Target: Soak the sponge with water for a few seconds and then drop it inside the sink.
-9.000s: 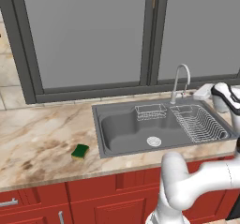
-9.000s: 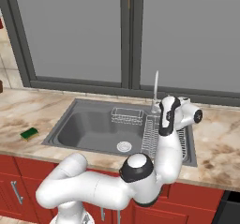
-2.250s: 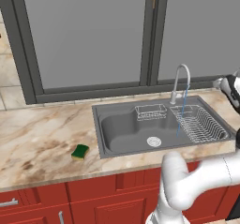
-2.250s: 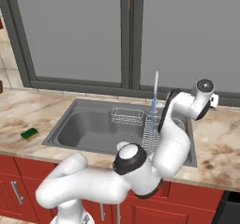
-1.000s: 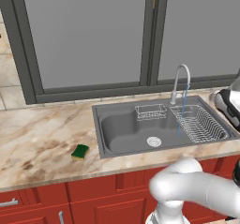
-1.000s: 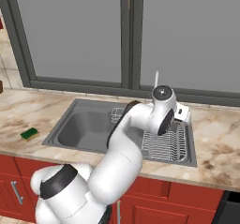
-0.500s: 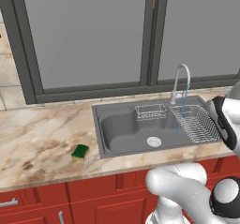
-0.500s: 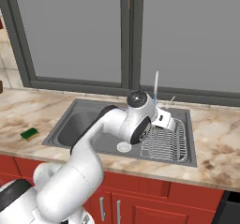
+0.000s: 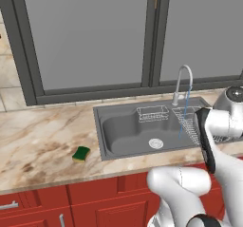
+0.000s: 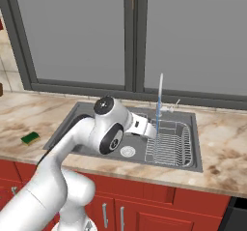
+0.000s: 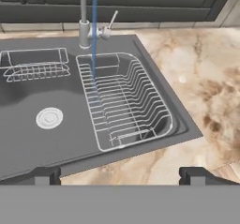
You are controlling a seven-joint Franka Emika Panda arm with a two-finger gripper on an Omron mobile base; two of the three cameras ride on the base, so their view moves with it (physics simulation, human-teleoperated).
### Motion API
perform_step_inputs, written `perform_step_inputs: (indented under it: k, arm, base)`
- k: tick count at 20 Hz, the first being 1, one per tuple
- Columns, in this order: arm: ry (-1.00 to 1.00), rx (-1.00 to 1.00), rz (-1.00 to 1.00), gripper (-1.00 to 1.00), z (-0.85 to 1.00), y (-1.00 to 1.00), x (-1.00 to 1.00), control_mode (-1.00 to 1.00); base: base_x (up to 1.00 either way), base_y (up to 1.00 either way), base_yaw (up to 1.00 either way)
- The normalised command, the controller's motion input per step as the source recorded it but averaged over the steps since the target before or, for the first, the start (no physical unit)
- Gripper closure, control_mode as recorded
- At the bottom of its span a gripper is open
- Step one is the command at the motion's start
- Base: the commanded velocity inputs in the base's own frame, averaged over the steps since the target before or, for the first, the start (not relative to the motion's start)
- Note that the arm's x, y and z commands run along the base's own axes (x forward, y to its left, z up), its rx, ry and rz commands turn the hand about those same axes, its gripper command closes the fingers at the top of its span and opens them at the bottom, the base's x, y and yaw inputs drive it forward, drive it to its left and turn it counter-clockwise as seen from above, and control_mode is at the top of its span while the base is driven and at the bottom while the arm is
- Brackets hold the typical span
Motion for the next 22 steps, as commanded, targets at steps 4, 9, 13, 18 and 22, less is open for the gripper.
perform_step_inputs:
  k: [4,9,13,18,22]
  arm:
    - [0.06,-0.06,0.0,-1.0,0.01,0.7,-0.17,-1.0]
    - [0.05,-0.01,0.0,-1.0,0.0,0.7,-0.01,-1.0]
    - [0.05,0.0,0.0,-1.0,0.01,0.71,0.0,-1.0]
    - [0.03,0.0,0.0,-1.0,0.15,0.66,0.0,-1.0]
    - [0.01,0.01,0.04,-1.0,0.4,0.48,0.0,-1.0]
  base:
    - [0.0,0.0,0.0]
    - [0.0,0.0,0.0]
    - [0.0,0.0,0.0]
    - [0.0,0.0,0.0]
    - [0.0,0.0,0.0]
